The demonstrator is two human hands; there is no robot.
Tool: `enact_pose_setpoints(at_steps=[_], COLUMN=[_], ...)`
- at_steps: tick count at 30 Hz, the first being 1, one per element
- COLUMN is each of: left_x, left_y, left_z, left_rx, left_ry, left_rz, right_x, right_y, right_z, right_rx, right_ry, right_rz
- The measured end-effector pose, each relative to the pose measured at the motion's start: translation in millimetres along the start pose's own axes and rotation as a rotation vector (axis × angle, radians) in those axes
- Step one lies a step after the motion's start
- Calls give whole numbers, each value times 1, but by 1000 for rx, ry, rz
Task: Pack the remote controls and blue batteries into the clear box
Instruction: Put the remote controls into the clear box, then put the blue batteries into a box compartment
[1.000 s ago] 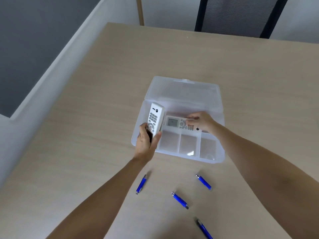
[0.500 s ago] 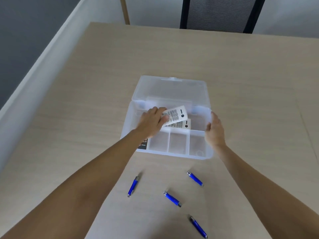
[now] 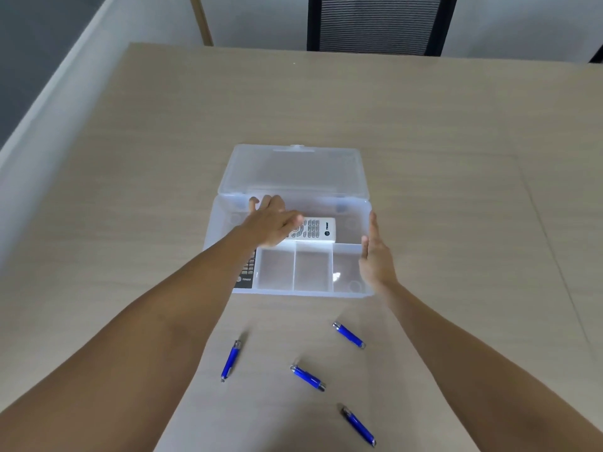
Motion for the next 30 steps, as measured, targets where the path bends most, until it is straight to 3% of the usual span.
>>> enact_pose_setpoints(at_steps=[4,6,8,10,11,13,15,17,19,21,24,27,30], left_x=[21,50,100,157,184,224,248,261,263,260,246,227,212], left_y=[1,13,19,5,-10,-50,-94,-128,-146,-144,-127,-116,-123], left_z=[5,4,0,-4,-7,-12,-9,2,6,-6,-49,-104,-138], left_rx=[-49,8,157,229,229,221,193,203,171,224,428,409,317], left_ry=[73,127,160,158,149,165,274,456,518,465,241,-35,-136], left_rz=[1,-181,-435,-617,-651,-596,-433,-235,-74,-29,-113,-140,-86], right_x=[5,15,42,81,99,126,137,138,133,137,160,194,223], right_y=[2,10,23,24,16,-13,-33,-41,-48,-49,-37,-20,-16], right_z=[9,2,-27,-59,-69,-79,-80,-75,-73,-73,-75,-85,-111], right_rx=[-7,-148,-318,-273,-164,73,269,381,453,481,372,329,366], right_ry=[16,-28,-190,-258,-220,-66,58,90,63,41,21,21,-48], right_rz=[106,80,-99,-232,-203,-45,69,136,218,299,339,337,388])
Point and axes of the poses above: each hand's wrist, its own x-axis away from the middle knuckle, its own y-axis out of the back of the hand, z = x × y, the point moved 9 cm from there along -x, towards the middle knuckle, and after that the axes turned 6 degrees about -y, right-handed, at the moved point
